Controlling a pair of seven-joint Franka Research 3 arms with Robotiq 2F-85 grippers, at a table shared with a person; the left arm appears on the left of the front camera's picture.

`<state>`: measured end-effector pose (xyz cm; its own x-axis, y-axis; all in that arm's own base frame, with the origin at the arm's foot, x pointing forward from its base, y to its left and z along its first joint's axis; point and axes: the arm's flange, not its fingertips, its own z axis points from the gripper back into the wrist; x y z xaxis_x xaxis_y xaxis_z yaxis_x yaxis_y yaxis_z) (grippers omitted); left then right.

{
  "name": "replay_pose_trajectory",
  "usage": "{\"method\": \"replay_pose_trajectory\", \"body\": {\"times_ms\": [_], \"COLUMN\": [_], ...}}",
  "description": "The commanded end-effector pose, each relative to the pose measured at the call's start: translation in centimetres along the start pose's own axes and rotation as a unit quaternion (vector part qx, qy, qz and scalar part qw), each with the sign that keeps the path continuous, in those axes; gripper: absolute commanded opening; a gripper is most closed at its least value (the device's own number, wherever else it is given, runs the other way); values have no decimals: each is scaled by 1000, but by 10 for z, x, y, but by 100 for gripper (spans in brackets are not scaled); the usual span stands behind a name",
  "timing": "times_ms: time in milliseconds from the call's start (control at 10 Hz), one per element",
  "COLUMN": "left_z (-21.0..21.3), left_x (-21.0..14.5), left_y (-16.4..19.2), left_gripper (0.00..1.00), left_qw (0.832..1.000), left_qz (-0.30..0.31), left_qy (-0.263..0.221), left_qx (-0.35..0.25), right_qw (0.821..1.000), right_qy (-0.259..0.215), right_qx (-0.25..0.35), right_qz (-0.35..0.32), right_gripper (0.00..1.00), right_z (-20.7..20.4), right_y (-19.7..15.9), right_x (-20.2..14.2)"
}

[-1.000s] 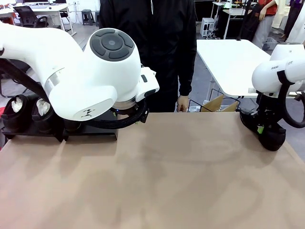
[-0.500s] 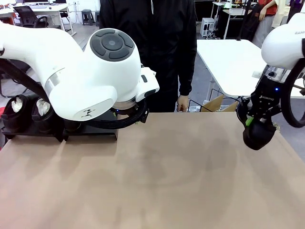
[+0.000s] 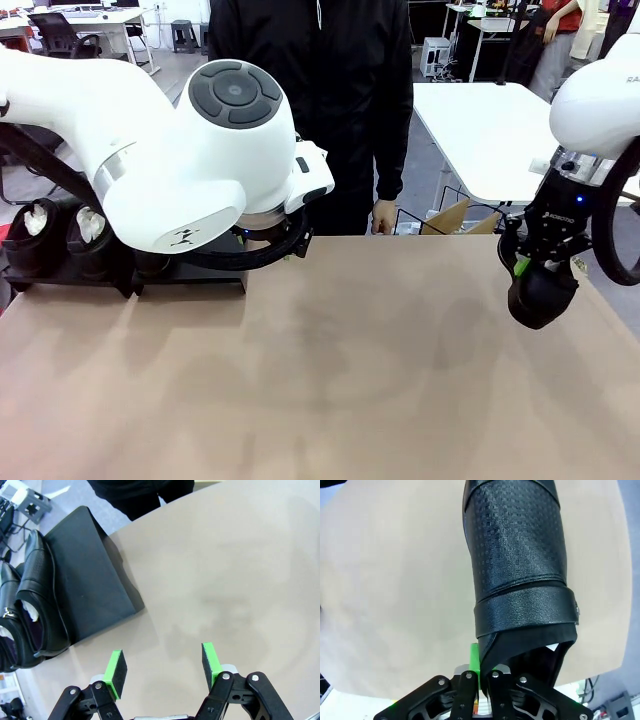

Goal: Organize the shoes by placing them on the stand.
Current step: Pick up one Shoe and place it in the middle of the table.

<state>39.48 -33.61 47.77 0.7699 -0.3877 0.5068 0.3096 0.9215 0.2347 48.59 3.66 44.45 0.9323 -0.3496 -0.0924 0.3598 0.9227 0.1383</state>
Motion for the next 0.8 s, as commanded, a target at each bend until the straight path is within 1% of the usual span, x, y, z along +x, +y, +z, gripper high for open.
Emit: {"method": "replay_pose_trajectory", "body": {"times_ms": [0, 200, 300, 400, 600, 700], "left_z": [-2, -2, -2, -2, -2, -2], "left_x": [0, 0, 0, 0, 0, 0], "left_y": [-2, -2, -2, -2, -2, -2], "left_gripper": [79, 79, 79, 79, 79, 79], "left_qw": [1000, 1000, 1000, 1000, 1000, 1000], "left_qz": [7, 7, 7, 7, 7, 7], "left_qy": [-12, -12, -12, -12, -12, -12], "left_qx": [8, 8, 8, 8, 8, 8], "right_qw": [1000, 998, 997, 997, 997, 995], "right_qy": [-2, -26, -25, -10, -10, -12], "right_qx": [-1, 16, 20, 37, 34, 24], "right_qz": [3, 59, 65, 68, 67, 94], "right_gripper": [0, 0, 0, 0, 0, 0], "right_z": [2, -2, -3, -9, -38, -57], "right_y": [3, 51, 68, 81, 105, 117], "right_x": [-11, -77, -108, -131, -169, -185]}}
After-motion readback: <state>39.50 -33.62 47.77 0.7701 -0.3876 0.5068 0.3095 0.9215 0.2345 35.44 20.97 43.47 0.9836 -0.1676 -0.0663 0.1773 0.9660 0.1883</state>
